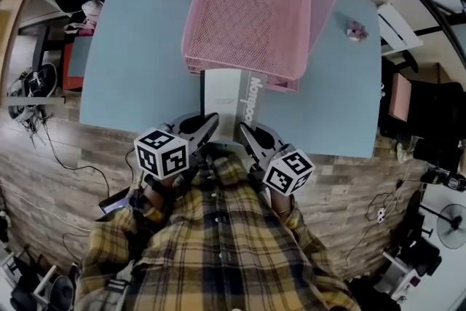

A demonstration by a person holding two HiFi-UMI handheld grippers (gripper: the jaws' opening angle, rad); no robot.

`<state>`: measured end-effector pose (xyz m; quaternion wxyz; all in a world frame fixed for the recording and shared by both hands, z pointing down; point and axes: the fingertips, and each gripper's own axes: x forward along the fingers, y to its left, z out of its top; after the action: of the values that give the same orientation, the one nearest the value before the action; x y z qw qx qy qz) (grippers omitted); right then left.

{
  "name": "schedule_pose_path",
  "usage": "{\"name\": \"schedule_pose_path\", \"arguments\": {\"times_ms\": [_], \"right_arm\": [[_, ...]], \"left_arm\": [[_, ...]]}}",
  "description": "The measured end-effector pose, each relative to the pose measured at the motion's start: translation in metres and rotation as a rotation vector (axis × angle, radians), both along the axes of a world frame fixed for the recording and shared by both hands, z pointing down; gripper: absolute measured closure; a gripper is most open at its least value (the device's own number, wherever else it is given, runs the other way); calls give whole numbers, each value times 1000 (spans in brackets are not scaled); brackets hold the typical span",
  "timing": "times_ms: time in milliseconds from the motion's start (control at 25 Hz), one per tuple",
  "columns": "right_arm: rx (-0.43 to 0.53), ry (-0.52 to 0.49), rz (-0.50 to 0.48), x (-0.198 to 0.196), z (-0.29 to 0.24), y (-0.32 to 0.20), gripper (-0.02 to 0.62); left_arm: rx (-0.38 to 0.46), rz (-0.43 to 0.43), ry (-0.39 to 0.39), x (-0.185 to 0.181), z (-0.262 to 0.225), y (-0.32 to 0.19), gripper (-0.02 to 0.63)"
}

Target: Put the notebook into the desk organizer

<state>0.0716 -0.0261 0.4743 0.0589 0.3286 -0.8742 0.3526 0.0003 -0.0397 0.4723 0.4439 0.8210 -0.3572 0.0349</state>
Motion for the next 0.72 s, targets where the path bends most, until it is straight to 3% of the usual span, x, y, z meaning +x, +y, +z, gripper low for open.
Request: {"name": "schedule_pose_path", "arguments": {"times_ms": [720], "right_arm": [[-22,-24,10,0,3,-31,577]], "left_arm": [[-68,33,121,0,5,-31,586]]}}
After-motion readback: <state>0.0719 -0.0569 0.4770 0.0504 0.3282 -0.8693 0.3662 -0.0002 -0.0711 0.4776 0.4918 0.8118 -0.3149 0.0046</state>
